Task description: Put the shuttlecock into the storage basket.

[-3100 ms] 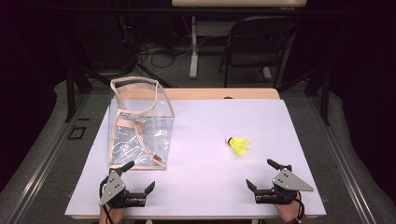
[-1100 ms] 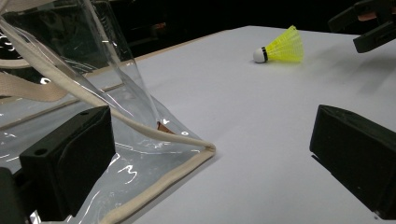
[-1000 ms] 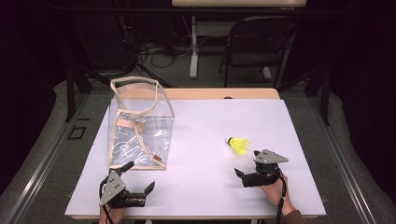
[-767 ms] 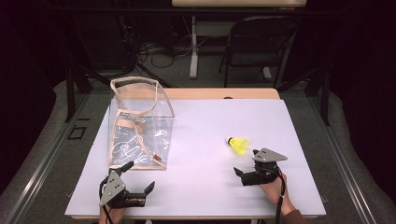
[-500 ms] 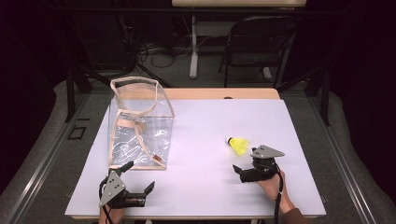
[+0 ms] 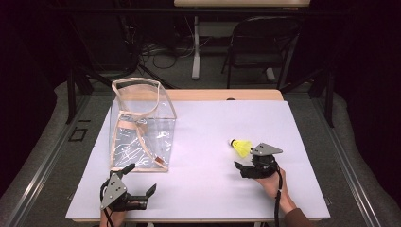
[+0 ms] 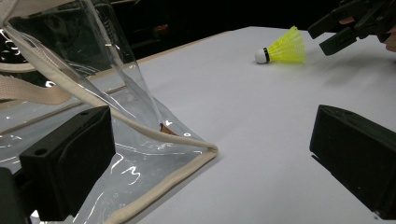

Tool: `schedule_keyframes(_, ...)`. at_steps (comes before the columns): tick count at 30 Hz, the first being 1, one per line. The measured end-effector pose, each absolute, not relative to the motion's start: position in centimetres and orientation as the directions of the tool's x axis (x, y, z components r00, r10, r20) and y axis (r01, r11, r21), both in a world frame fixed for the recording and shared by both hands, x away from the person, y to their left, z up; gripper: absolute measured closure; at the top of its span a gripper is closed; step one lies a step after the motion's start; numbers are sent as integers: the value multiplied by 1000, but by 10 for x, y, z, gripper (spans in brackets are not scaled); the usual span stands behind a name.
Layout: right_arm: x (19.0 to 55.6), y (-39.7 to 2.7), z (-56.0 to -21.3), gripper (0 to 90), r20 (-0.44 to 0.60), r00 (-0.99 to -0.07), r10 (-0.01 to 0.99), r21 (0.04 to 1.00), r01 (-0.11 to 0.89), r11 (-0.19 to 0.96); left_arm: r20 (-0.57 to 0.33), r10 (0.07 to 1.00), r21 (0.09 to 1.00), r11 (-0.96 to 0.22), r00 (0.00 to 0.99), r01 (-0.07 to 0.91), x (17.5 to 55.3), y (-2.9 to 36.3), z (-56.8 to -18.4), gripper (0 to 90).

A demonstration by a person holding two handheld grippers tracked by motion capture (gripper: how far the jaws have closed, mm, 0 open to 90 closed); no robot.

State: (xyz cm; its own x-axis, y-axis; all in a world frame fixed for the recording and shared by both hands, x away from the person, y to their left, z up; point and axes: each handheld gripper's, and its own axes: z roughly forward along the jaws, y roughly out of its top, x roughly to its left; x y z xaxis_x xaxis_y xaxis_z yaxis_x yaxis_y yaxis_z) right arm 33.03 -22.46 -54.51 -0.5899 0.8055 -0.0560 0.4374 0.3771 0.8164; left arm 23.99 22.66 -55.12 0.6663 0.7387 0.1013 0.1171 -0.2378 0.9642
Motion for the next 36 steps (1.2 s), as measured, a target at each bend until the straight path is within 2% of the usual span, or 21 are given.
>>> schedule_keyframes(1,331,-225,-545,203,-60,-589,806,816,437,380,101,739,964,-238,666,118,240,226,-551,0)
schedule_keyframes(2,333,-223,-545,251,-58,-585,809,813,443,379,101,739,964,-238,666,118,240,227,-551,0)
schedule_keyframes(4,335,-222,-545,264,-60,-582,811,809,447,381,100,739,964,-237,666,119,240,227,-551,0)
schedule_keyframes(5,336,-219,-546,304,-58,-571,819,804,460,377,101,740,964,-237,665,117,240,227,-551,0)
schedule_keyframes(12,342,-210,-550,410,-62,-524,850,788,497,364,101,741,964,-237,664,117,240,227,-551,0)
schedule_keyframes(17,350,-206,-550,530,-43,-485,874,789,520,327,101,740,964,-237,665,118,240,227,-551,0)
schedule_keyframes(18,350,-206,-550,530,-43,-485,874,789,520,327,101,740,964,-237,665,118,240,227,-551,0)
schedule_keyframes(19,351,-204,-549,572,-33,-469,882,795,523,308,98,740,965,-235,665,120,240,227,-551,0)
schedule_keyframes(36,353,-201,-552,751,-30,-436,900,787,545,290,101,738,964,-238,667,118,240,226,-551,0)
